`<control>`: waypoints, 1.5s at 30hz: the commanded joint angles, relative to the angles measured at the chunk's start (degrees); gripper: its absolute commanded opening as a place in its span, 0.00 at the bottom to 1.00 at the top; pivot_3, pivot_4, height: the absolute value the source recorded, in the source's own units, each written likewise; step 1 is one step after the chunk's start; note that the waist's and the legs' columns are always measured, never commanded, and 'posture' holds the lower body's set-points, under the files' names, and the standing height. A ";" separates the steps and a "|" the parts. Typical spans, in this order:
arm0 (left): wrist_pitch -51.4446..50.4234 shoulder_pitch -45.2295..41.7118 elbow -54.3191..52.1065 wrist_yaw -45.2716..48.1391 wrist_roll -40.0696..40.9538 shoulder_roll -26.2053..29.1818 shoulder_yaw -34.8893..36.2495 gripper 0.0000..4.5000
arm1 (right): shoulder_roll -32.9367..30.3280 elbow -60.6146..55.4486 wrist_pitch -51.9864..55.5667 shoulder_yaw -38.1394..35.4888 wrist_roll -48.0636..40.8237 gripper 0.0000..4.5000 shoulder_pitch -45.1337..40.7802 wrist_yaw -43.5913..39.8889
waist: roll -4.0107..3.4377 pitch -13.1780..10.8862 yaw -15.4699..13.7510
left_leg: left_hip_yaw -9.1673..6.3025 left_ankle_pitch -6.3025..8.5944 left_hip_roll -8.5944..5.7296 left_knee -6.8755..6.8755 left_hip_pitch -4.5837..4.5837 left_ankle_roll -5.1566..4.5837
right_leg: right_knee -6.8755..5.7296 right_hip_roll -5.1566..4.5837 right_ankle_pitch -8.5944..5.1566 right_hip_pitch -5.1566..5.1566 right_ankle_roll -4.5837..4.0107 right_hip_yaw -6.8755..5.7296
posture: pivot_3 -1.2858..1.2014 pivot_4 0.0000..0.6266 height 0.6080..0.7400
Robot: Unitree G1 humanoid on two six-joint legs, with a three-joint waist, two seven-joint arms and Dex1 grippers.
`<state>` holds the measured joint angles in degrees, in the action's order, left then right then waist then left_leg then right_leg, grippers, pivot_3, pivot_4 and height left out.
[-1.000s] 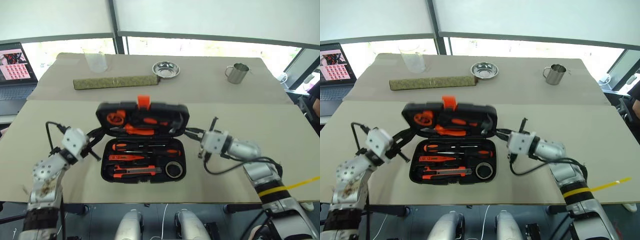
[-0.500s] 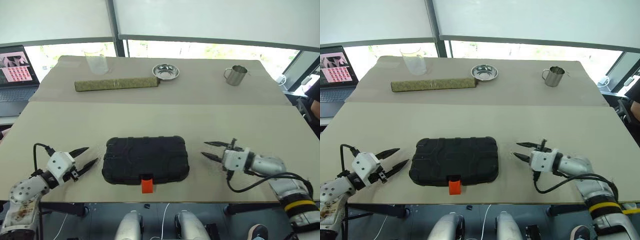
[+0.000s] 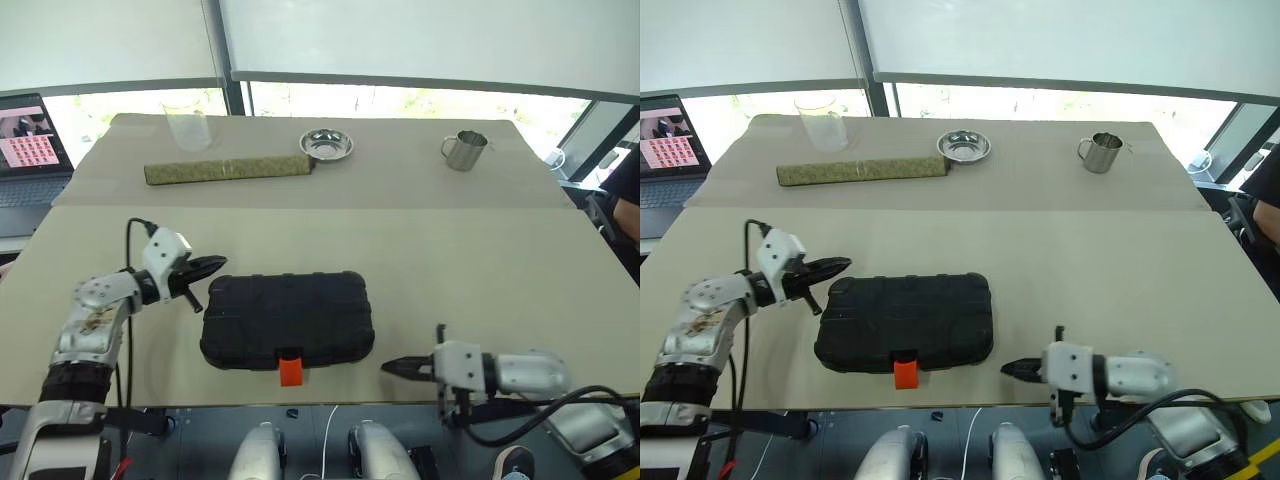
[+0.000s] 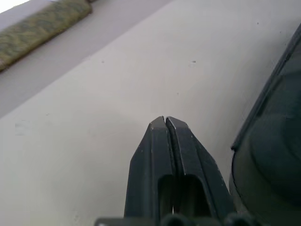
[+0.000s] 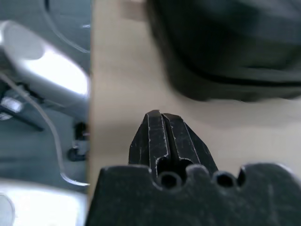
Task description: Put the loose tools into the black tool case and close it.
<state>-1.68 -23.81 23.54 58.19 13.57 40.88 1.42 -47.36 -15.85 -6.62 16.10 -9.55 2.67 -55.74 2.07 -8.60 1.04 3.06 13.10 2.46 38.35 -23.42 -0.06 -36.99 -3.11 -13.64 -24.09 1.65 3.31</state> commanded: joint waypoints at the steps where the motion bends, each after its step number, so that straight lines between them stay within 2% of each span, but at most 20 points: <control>1: 0.23 -0.99 3.63 2.44 -2.30 0.43 -1.79 0.01 | 3.81 -2.92 7.82 2.56 3.02 0.00 -3.89 2.22 | 0.14 0.10 0.00 | 0.02 0.00 0.04 0.00 0.11 0.00 | -0.01 0.03 0.00 0.05 0.00 0.01 | 0.52 0.24 1.00; 8: -2.27 3.07 -1.16 3.52 -0.59 0.68 0.13 0.01 | 12.47 0.21 12.34 2.61 6.53 0.00 -12.24 7.11 | 0.36 0.14 -0.04 | 0.07 -0.01 0.19 0.07 0.07 0.01 | -0.09 0.16 0.04 -0.03 -0.07 0.05 | 0.52 0.24 1.00; 15: -9.09 14.16 -14.76 0.19 4.10 1.02 6.46 0.01 | 19.09 14.11 9.10 1.57 9.58 0.00 -24.27 9.84 | 0.36 0.11 0.05 | 0.28 0.00 0.26 0.05 0.07 0.01 | -0.12 0.16 0.06 -0.15 -0.11 0.21 | 0.52 0.24 1.00; 21: -11.58 17.84 -19.39 -1.25 7.41 1.65 11.37 0.01 | 19.17 20.84 4.69 0.54 9.21 0.00 -28.11 7.20 | 0.36 0.10 -0.25 | 0.28 0.00 0.26 0.04 0.07 0.01 | -0.11 0.15 0.06 -0.14 -0.11 0.21 | 0.52 0.24 1.00; 25: -15.38 14.61 -19.41 2.28 12.28 4.81 14.91 0.01 | 15.73 17.27 5.20 -2.19 4.87 0.00 -24.77 2.32 | 0.40 0.08 -0.46 | 0.27 0.00 0.25 0.04 0.06 0.01 | -0.12 0.15 0.06 -0.14 -0.11 0.20 | 0.52 0.24 1.00; 28: -17.17 11.75 -18.87 7.04 13.54 7.43 12.93 0.01 | 13.11 11.54 8.31 -3.61 -0.21 0.00 -20.73 -1.94 | 0.40 0.08 -0.48 | 0.26 0.00 0.23 0.04 0.05 0.01 | -0.09 0.13 0.06 -0.12 -0.10 0.17 | 0.52 0.24 1.00; 31: -19.66 7.67 -20.02 8.49 14.53 6.77 10.09 0.01 | 11.18 6.02 12.19 -3.38 -3.10 0.00 -17.56 -4.58 | 0.38 0.06 -0.42 | 0.27 0.00 0.20 0.02 0.08 0.01 | -0.08 0.11 0.06 -0.08 -0.10 0.17 | 0.52 0.24 1.00; 36: -20.18 1.85 -23.09 7.81 12.34 2.36 2.46 0.01 | 11.54 3.33 13.49 -0.19 0.00 0.00 -16.73 -4.25 | 0.39 0.07 -0.27 | 0.26 0.00 0.21 0.04 0.07 0.01 | -0.10 0.17 0.06 -0.09 -0.10 0.20 | 0.52 0.24 1.00; 45: -17.92 -2.50 -19.31 4.60 6.67 -2.76 -3.58 0.01 | 15.42 4.14 13.67 -0.92 -1.66 0.00 -19.90 -2.67 | 0.41 0.06 -0.25 | 0.25 0.00 0.25 0.04 0.05 0.01 | -0.09 0.33 0.06 -0.13 -0.10 0.35 | 0.52 0.24 1.00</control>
<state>-21.13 -25.46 3.88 63.46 21.43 38.34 -1.61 -32.23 -10.19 7.40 16.90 -9.48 -17.01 -58.46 2.47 -8.54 0.79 3.30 13.10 2.72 38.39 -23.38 -0.04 -37.08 -2.78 -13.58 -24.23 1.54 3.66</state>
